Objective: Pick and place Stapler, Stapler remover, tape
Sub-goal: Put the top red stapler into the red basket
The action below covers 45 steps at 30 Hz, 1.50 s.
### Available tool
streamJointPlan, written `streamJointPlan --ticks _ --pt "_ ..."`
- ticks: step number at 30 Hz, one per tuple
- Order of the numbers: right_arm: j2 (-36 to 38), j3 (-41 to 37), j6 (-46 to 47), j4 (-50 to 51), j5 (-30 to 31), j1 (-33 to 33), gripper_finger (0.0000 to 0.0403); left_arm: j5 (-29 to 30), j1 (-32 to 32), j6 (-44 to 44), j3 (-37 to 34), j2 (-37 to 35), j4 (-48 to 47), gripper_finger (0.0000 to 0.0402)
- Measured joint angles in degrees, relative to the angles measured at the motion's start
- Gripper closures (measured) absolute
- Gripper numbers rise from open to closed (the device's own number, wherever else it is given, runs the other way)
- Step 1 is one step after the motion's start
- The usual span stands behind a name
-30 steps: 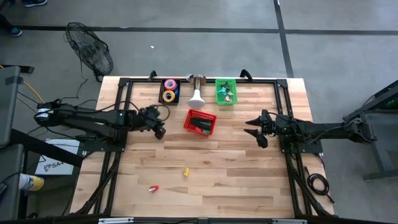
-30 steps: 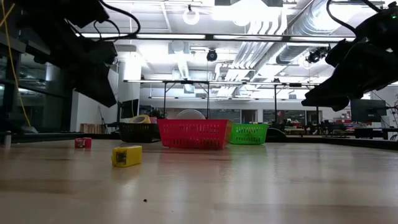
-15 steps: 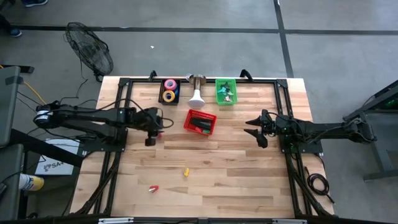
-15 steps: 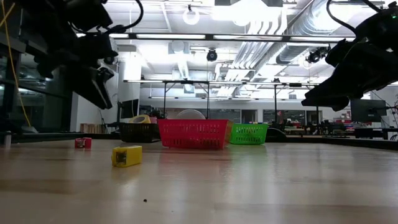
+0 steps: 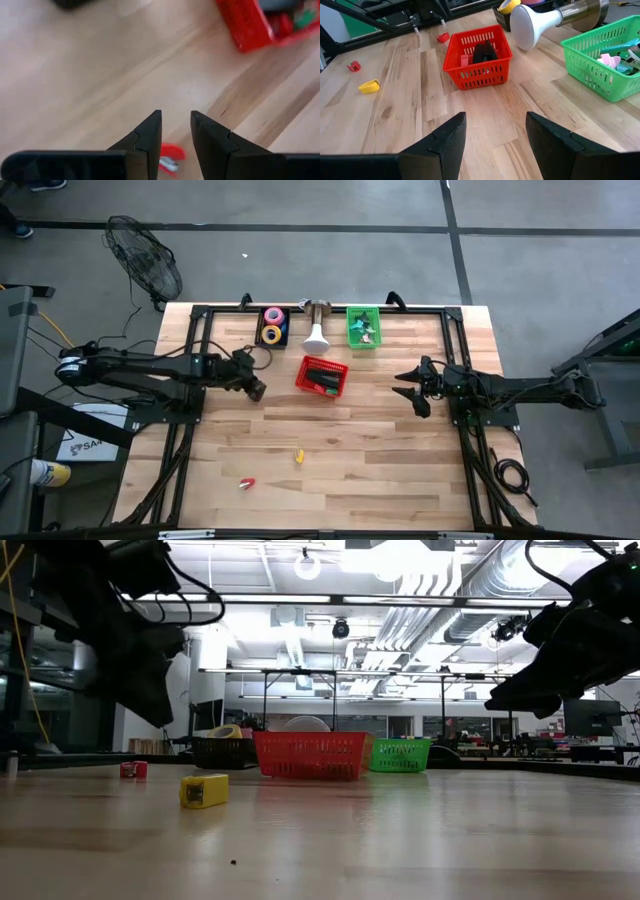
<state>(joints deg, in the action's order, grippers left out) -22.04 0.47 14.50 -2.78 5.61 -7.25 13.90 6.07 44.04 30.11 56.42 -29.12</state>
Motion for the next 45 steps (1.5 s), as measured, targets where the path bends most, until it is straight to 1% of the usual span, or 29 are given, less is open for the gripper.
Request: streamJointPlan --ticks 3,10,12,15,20,24,30,35,40,45 --pt "0.0 0.0 0.0 0.0 0.0 0.0 0.0205 -0.3 0.0 8.3 0.0 0.0 0.1 0.03" --pt "0.0 0.0 0.0 0.0 0.0 0.0 0.0205 -2.7 0.0 18.9 0.0 0.0 -2.5 0.03" --pt "0.0 0.0 0.0 0.0 0.0 0.0 0.0205 -3.2 0.0 21.2 0.0 0.0 -4.0 0.0293" --pt "0.0 0.0 0.0 0.0 0.0 0.0 0.0205 -3.9 0.0 24.8 0.0 0.0 -6.1 0.0269" --pt "0.0 0.0 0.0 0.0 0.0 0.0 0.0205 -5.6 0.0 29.9 0.0 0.0 -8.0 0.0212" --pt "0.0 0.0 0.0 0.0 0.0 0.0 0.0205 -5.6 0.0 32.5 0.0 0.5 -7.8 0.0187" --pt "0.0 0.0 0.0 0.0 0.0 0.0 0.0205 -5.7 0.0 36.7 0.0 5.2 -7.1 0.0184" --pt "0.0 0.0 0.0 0.0 0.0 0.0 0.0205 -7.6 0.0 38.9 0.0 9.7 -4.9 0.0184" --pt "0.0 0.0 0.0 0.0 0.0 0.0 0.0205 -8.4 0.0 42.2 0.0 11.0 -2.6 0.0184" --pt "0.0 0.0 0.0 0.0 0.0 0.0 0.0205 -7.2 0.0 46.1 0.0 11.0 -2.4 0.0184"
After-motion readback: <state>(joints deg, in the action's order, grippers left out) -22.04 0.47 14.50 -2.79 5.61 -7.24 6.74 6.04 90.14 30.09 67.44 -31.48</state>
